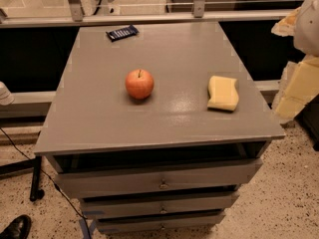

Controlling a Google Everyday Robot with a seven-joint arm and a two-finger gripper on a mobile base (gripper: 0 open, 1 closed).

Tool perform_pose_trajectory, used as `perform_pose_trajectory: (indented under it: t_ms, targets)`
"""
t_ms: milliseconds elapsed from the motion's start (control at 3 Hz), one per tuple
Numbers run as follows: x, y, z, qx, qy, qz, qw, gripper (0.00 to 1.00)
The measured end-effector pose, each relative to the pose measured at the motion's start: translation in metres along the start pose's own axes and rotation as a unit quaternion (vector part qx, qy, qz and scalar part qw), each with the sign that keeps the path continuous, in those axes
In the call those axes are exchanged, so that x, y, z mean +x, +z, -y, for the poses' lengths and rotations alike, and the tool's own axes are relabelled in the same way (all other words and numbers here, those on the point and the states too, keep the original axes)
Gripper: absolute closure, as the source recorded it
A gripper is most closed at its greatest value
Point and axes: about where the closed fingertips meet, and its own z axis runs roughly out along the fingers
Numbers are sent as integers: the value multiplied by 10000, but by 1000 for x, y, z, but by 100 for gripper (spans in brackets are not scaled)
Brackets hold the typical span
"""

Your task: Move apple near rxbar blueberry

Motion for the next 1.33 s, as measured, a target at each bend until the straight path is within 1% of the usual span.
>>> perform_pose_trajectory:
  t_ms: [333,667,1000,1333]
  targets:
    - [-1,0,0,14,0,15,10000,0]
    - [-15,20,7,18,39,346,9994,0]
    - [-54,68,23,-102,219,1108,9935,0]
    - [-98,111,38,-285,527,1788,9821,0]
